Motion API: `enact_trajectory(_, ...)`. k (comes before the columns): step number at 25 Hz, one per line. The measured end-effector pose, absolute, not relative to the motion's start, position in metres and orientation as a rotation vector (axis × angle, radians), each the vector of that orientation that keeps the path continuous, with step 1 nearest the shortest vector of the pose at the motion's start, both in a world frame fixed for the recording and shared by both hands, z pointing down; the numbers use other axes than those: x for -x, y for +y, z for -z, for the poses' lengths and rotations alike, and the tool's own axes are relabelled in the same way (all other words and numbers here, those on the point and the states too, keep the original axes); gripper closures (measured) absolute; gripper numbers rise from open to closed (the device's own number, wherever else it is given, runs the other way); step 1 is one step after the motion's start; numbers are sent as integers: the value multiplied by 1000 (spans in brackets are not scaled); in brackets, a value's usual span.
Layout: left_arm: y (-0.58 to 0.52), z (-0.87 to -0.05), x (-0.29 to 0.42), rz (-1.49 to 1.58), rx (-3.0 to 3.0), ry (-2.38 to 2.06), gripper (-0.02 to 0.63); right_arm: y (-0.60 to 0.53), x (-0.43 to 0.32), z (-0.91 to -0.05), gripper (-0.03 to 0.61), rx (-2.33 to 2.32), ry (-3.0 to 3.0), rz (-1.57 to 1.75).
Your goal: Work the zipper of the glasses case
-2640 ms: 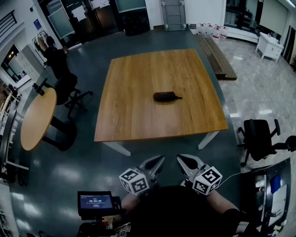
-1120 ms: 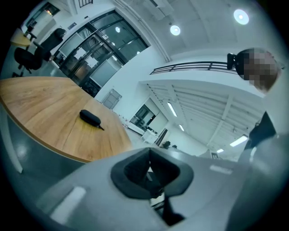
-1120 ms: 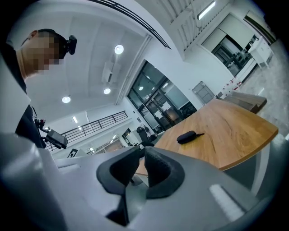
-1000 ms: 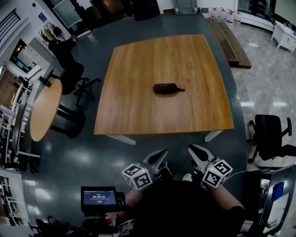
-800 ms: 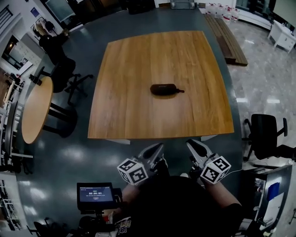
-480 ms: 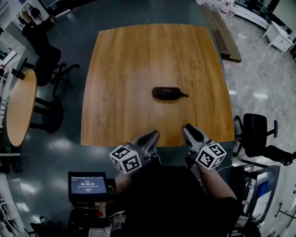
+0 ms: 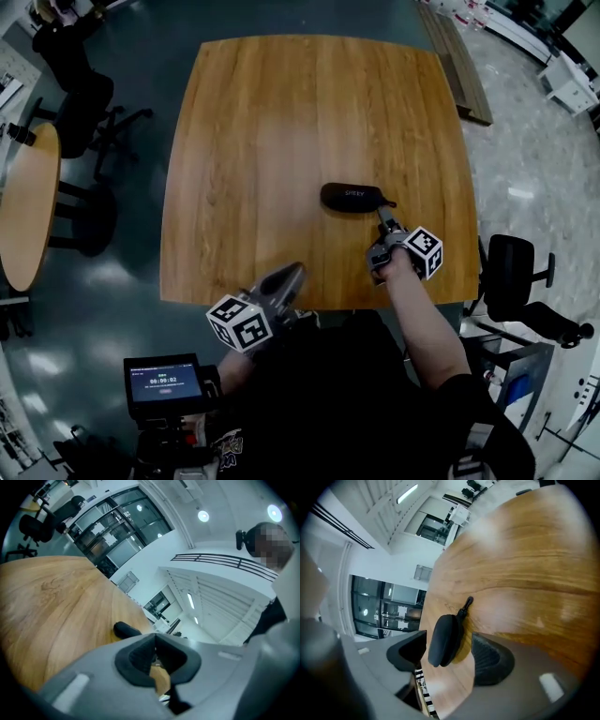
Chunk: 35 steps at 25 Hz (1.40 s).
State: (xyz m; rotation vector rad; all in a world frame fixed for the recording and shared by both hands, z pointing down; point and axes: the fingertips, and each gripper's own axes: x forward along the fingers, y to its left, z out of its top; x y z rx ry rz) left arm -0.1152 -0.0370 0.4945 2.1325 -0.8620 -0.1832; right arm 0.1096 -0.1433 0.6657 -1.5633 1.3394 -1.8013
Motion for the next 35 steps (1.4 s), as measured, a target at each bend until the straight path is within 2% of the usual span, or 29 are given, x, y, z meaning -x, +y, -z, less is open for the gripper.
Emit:
enact_trajectory(8,-37,-491,129,203,-2070,-1048,615,-179,-81,-702,264,1528,1201,1988)
enact_trajectory(10,-34,-489,126,205,-2062,-1086,614,-184,-84,-702,272,1508,1228,1985)
enact_trajectory(11,-33,-489,125,206,-2057,-1101,614,-187,-86,-701,317,1491,1253,1976)
enact_trajectory(15,-32,-486,129,224,-2042,-1144,614,-193,-84,-690,337,1442,1400,1943)
enact_trajectory(17,-37,-482,132,230,-2054,-1141,614,-195,-76,-658,341,1348,1651,1856)
enact_trajectory(21,-54,-461,120,143,-2225,-986,614,-179,-55,-535,341,895,2289,1510)
enact_trajectory(22,-58,-453,118,99,-2290,-938,599,-170,-50,-506,341,798,2457,1390)
enact_trajectory(25,-64,-430,99,-54,-2470,-716,461,-139,-38,-441,342,564,2833,1065)
enact_trajectory(26,-64,-426,88,-120,-2515,-621,449,-130,-35,-428,342,501,2901,995)
enact_trajectory(28,-60,-423,65,-236,-2566,-451,369,-115,-27,-410,343,402,2970,922)
enact_trajectory(35,-55,-411,10,-200,-2556,-214,341,-80,2,-393,345,265,3008,905)
